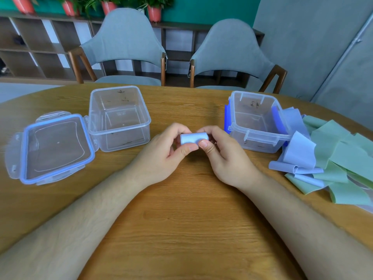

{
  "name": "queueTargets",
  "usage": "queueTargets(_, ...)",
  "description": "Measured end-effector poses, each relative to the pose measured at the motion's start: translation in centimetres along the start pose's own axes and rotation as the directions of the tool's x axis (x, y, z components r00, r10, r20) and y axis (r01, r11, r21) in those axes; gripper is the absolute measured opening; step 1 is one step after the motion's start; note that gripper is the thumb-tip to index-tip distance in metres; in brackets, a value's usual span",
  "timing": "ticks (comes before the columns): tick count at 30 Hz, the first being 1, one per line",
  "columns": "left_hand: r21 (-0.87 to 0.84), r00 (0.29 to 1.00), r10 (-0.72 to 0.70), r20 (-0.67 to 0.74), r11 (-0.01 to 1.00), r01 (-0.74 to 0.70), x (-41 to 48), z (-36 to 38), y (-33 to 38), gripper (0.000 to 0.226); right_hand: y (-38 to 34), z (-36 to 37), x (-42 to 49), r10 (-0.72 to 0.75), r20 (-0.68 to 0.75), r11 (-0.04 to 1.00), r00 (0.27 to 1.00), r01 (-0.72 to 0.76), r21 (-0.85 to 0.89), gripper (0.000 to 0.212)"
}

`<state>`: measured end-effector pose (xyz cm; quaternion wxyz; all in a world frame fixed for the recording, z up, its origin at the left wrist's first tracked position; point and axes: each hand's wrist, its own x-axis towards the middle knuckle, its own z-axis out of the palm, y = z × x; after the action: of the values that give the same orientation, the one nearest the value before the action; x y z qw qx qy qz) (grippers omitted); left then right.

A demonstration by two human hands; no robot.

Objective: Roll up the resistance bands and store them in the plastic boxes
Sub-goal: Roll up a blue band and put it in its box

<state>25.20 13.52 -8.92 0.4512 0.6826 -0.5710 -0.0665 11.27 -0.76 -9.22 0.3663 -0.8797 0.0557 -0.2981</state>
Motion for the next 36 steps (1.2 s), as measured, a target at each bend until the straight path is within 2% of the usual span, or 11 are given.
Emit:
queueTargets(4,0.003,1.0,-0.007,0.03,1.0,0.007,-0.2,0.3,0.1,0.035,0.2,0.1,-0.3,-0.023,-0.025,0.991,0.999,0.019,-0.135,0.026)
queueTargets(7,-0.004,0.999,-0.008,0.037,1.0,0.008,-0.1,0.2,0.3,0.036,0.1,0.1,-0.3,-0.025,-0.021,0.989,0.999,0.021,-0.148,0.029)
queueTargets(9,-0.036,1.0,-0.012,-0.002,0.999,0.012,-0.1,0.3,0.5,0.037,0.0,0.2,-0.3,0.002,-0.017,0.995,1.0,-0.004,-0.096,0.025)
queueTargets(12,-0.098,0.996,-0.016,-0.082,0.995,0.008,-0.1,0.5,0.7,0.036,-0.3,1.0,-0.3,0.111,0.019,0.983,0.994,-0.112,0.144,0.021)
queueTargets(14,-0.115,0.994,-0.027,-0.108,0.993,0.014,-0.1,0.6,0.7,0.037,-0.3,1.2,-0.3,0.157,0.052,0.956,0.986,-0.165,0.244,0.024)
queueTargets(17,-0.086,0.994,-0.017,-0.109,0.996,0.008,0.0,0.5,0.8,0.036,-0.2,1.1,-0.3,0.164,0.053,0.948,0.985,-0.172,0.267,0.024)
queueTargets(21,-0.077,0.997,-0.021,-0.07,0.997,0.015,0.1,0.5,0.6,0.028,-0.2,0.9,-0.3,0.164,-0.016,0.957,0.986,-0.155,0.243,0.02)
queueTargets(25,-0.076,0.998,-0.008,-0.066,0.997,0.003,0.1,0.5,0.5,0.03,-0.6,1.0,-0.3,0.145,0.013,0.955,0.989,-0.144,0.26,0.025)
queueTargets(28,-0.03,0.999,0.008,-0.043,1.0,-0.009,0.0,0.7,0.2,0.029,-0.5,0.8,-0.3,0.093,-0.032,0.989,0.995,-0.089,0.118,0.021)
queueTargets(32,0.051,0.999,-0.02,-0.034,0.998,0.021,-0.2,1.1,0.2,0.032,-0.5,0.9,-0.5,0.046,-0.045,0.989,0.998,-0.052,-0.136,0.031)
queueTargets(36,0.09,0.999,0.01,-0.044,0.996,-0.006,-0.4,1.1,0.8,0.036,-0.9,1.3,-0.7,0.0,-0.06,0.991,0.998,-0.008,-0.133,0.027)
